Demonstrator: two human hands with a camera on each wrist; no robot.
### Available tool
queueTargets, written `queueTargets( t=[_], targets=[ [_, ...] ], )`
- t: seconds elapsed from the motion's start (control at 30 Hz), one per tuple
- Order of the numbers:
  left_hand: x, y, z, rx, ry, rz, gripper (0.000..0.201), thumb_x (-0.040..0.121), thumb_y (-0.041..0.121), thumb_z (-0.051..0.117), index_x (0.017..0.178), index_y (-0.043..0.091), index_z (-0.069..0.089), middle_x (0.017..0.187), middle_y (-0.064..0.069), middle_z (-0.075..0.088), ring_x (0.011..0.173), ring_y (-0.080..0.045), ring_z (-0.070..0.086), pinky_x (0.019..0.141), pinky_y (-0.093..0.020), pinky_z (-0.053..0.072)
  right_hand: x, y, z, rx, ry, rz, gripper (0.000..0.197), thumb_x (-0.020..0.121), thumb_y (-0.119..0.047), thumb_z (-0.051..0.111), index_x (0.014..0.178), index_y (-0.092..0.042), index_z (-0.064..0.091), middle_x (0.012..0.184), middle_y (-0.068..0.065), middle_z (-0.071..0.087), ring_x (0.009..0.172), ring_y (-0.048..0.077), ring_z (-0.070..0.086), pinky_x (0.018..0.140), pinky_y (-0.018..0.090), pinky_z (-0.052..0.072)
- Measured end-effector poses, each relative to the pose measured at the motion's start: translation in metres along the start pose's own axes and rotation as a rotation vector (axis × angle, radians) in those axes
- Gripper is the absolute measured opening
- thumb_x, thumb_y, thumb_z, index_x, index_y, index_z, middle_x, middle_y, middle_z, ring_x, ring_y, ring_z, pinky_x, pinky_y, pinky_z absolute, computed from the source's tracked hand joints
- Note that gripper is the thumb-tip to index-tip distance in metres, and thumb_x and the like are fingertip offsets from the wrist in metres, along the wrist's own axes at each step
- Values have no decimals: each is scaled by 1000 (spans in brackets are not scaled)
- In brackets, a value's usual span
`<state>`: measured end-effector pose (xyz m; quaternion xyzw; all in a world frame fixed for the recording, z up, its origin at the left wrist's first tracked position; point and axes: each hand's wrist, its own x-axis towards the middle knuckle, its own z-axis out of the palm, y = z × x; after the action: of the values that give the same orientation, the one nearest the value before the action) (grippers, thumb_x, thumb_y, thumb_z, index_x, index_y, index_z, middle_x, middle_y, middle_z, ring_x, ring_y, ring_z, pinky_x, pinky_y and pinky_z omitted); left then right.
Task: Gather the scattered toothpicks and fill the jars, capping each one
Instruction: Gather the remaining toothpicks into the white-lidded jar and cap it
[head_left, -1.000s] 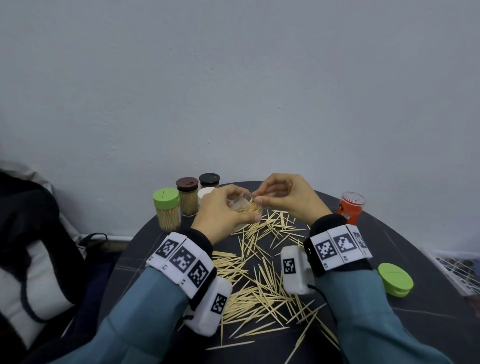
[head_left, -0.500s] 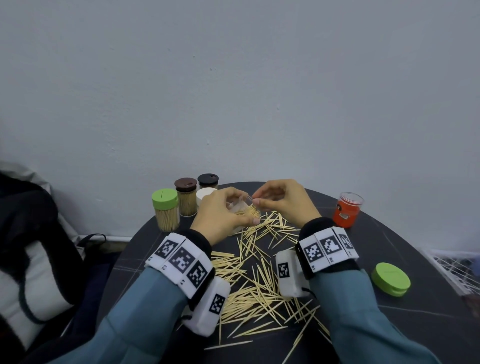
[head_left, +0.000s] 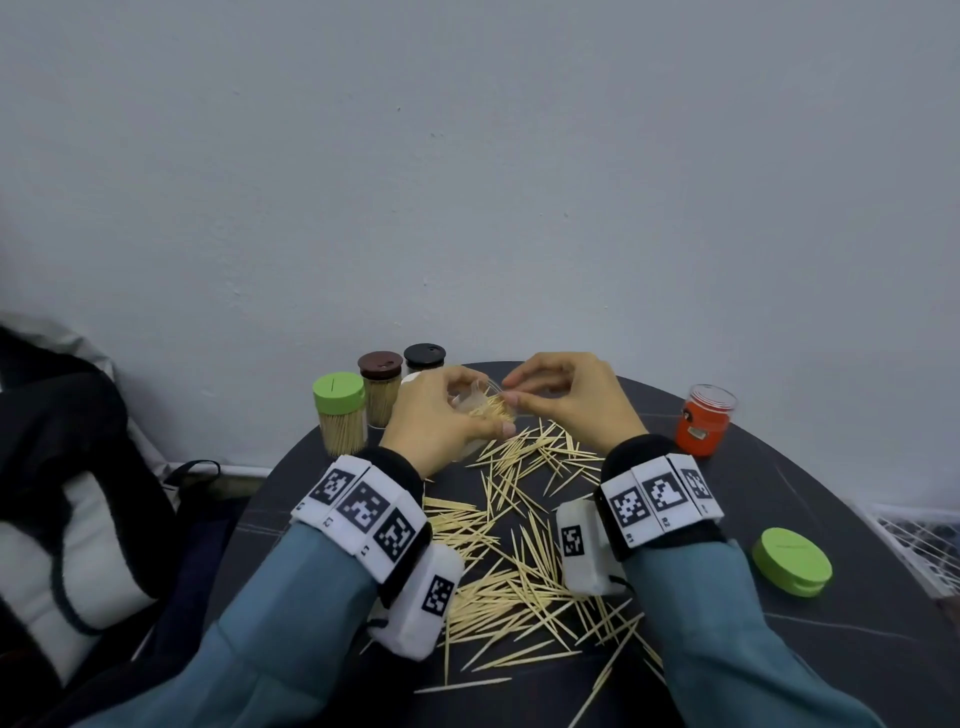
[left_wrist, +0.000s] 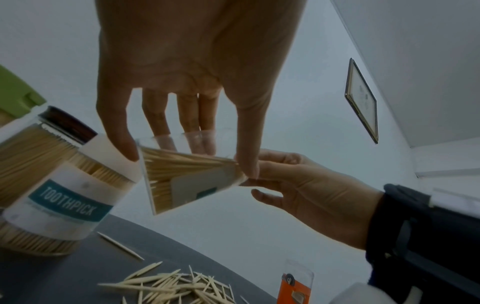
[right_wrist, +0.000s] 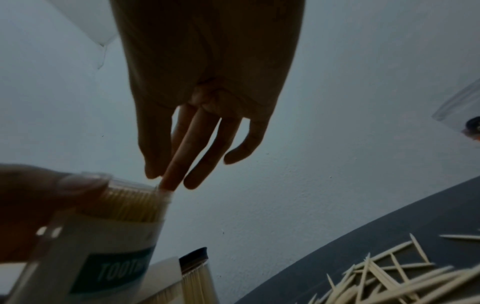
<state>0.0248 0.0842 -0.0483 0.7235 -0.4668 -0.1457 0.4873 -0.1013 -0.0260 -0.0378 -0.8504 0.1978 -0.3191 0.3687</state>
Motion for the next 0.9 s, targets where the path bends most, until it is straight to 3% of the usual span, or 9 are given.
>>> queueTargets(
  t=[0.07,0.17,0.23,0.37,0.57,0.7,0.83,0.9],
  targets=[
    [1,1,-5,-12,14,4,57,63,28,85,115,18,62,112,3,62,98,-11,55,69,-15,40,1,-1,0,2,41,-24,7,77,-18,73,84,-17,70,82,-3,73,76,2,67,73,12,46],
    [4,1,-16,-70,69,-21,56,63,27,85,113,18,63,113,2,61,98,-13,56,81,-24,45,2,0,-2,34,96,-28,4,81,-17,70,82,-20,68,84,-2,72,80,6,66,74,14,46],
    [7,0,-24,-108,109,-41,57,62,27,85,114,16,64,115,-1,63,100,-15,58,87,-28,47,4,1,-3,46,57,6,5,83,-15,67,84,-19,67,85,-2,72,82,6,66,78,16,48],
    [13,-1,-37,-151,172,-65,56,62,27,84,113,15,64,118,-6,64,108,-20,59,98,-36,47,10,8,1,-185,-236,161,12,89,-18,61,100,-18,66,102,-2,68,95,8,61,88,22,45],
    [22,0,-53,-231,194,-84,55,64,25,83,114,14,63,117,-4,62,112,-17,57,98,-32,45,49,8,32,-613,-643,307,39,95,-13,47,133,-15,47,135,4,51,124,19,47,103,31,37],
    [26,-1,-62,-268,205,-97,53,64,24,84,112,16,63,117,-3,62,112,-17,56,100,-36,45,74,9,56,-835,-785,299,45,96,-9,38,141,-11,37,143,9,41,130,24,40,105,33,32],
    [29,-1,-64,-274,199,-80,51,67,22,83,113,15,62,113,1,61,109,-13,56,94,-27,46,84,14,73,-940,-901,300,48,96,-7,37,144,-8,31,146,11,38,132,25,38,104,31,31],
    [30,0,-63,-284,197,-77,51,67,21,83,113,14,63,112,0,61,108,-13,56,95,-28,46,86,16,75,-982,-919,290,47,96,-7,38,142,-8,34,144,11,40,131,25,39,105,32,31]
  ],
)
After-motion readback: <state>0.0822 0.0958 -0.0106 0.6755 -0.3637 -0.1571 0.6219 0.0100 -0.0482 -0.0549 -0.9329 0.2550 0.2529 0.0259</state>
